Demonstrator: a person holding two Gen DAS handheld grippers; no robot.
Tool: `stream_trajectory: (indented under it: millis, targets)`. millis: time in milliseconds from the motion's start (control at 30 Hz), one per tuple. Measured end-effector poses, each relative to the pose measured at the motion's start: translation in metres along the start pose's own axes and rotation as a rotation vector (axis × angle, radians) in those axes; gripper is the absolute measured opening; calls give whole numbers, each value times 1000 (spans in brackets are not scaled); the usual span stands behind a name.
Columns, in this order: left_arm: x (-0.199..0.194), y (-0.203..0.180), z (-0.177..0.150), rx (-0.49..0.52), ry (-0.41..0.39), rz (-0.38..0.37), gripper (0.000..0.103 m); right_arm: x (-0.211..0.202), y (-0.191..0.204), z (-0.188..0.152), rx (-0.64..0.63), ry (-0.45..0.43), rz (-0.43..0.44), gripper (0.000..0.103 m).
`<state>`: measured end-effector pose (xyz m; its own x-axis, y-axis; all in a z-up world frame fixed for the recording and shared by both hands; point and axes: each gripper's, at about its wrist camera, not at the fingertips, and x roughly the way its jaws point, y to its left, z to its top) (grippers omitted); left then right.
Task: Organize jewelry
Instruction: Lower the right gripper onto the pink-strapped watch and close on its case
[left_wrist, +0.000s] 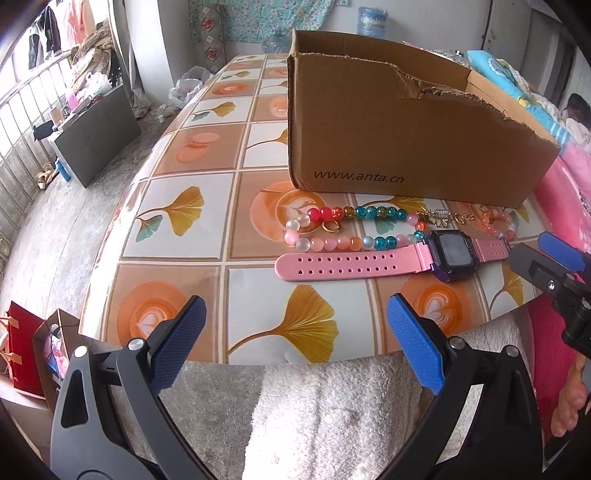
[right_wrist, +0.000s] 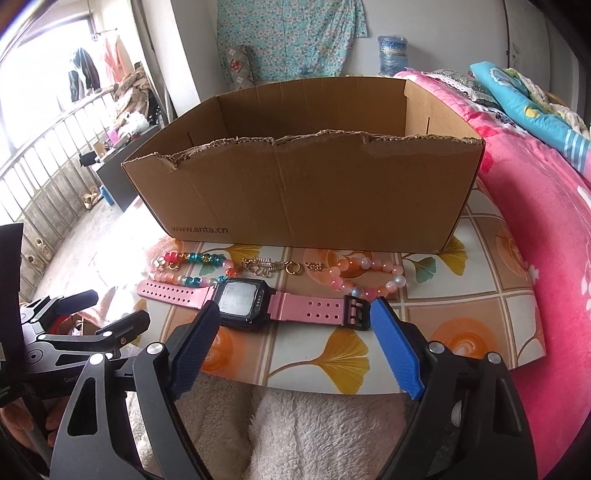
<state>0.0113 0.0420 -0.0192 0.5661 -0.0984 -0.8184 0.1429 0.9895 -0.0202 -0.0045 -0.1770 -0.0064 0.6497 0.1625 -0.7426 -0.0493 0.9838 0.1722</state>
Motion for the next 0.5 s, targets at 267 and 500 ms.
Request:
stream_trajectory:
  millis: [267, 500]
  targets:
    - [-2, 20, 2, -3, -69, -188, 95, 17, 15, 7, -54, 22, 129, 59]
    - [11, 29, 11, -77, -76, -253, 95, 38, 32, 3, -105, 66, 165, 52]
